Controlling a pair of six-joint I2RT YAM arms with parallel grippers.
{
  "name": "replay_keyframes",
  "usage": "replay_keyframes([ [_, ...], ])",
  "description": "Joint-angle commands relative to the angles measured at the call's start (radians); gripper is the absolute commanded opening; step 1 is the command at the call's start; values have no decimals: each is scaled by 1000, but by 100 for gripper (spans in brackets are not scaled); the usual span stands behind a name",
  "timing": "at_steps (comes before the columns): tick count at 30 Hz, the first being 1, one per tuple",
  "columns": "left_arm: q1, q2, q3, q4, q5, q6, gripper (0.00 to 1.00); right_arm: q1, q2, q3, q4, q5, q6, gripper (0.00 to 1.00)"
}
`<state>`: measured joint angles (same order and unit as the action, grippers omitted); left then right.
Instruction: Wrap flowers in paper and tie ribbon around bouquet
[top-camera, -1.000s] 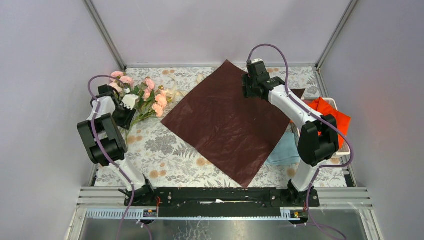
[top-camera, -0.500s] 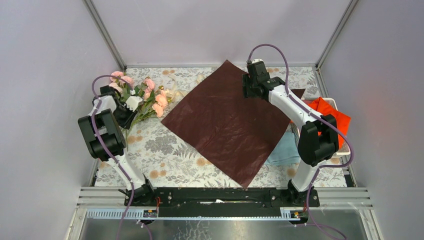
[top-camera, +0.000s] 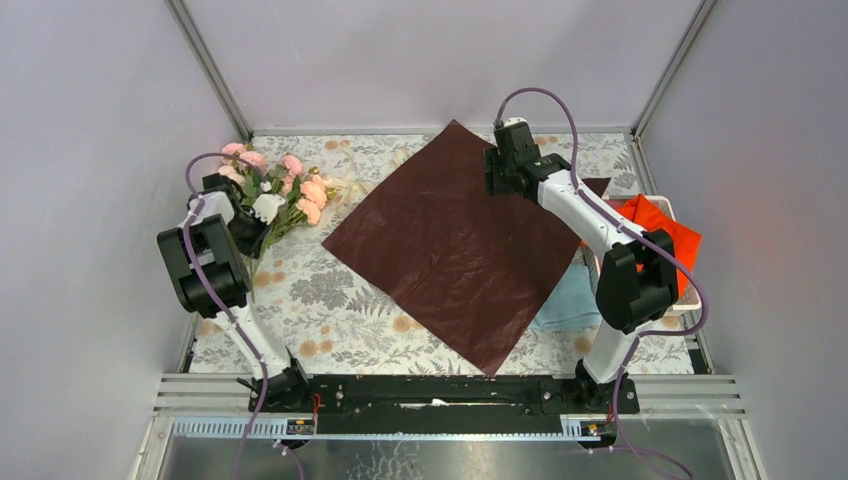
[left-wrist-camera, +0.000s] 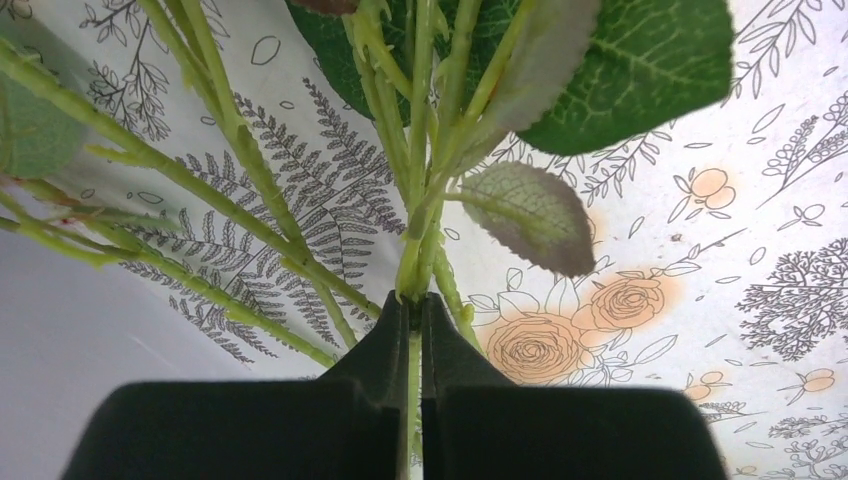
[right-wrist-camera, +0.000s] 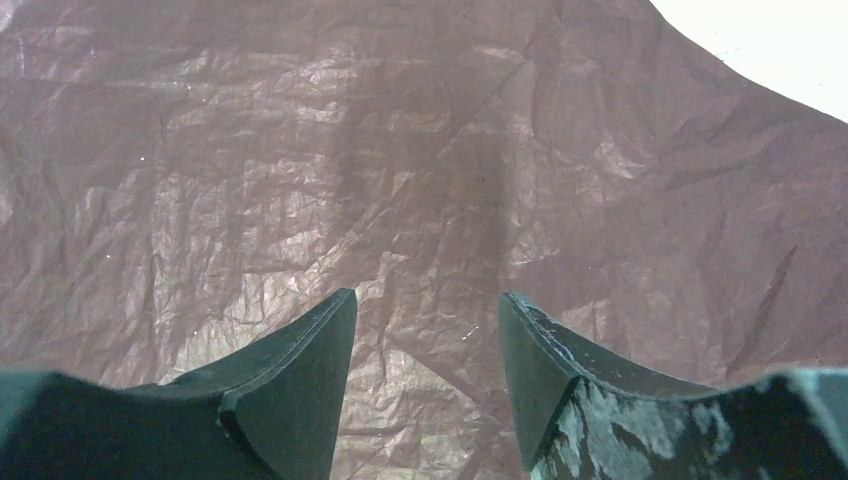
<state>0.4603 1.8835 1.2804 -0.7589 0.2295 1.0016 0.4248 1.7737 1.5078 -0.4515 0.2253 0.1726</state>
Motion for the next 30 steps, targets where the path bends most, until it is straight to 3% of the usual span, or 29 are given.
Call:
replay_keyframes([
  [1, 26, -22, 35, 34, 20, -100, 0, 6, -77, 16, 13, 14, -10, 62],
  [8, 141, -168, 140, 48, 225, -339, 0, 12, -119, 28, 27, -20, 17, 62],
  [14, 174, -291, 178, 37, 425, -463, 0, 79, -162, 11, 67, -38, 23, 62],
  [21, 174, -389, 219, 74, 786, -703, 0, 198, -162, 19, 190, -202, -1, 63],
  [25, 140, -452, 145, 315, 1014, -1047, 0, 313, -113, 42, 348, -346, -16, 72],
  [30, -26, -547, 7, 583, 975, -1316, 0, 413, 19, 115, 627, -495, 150, 95],
])
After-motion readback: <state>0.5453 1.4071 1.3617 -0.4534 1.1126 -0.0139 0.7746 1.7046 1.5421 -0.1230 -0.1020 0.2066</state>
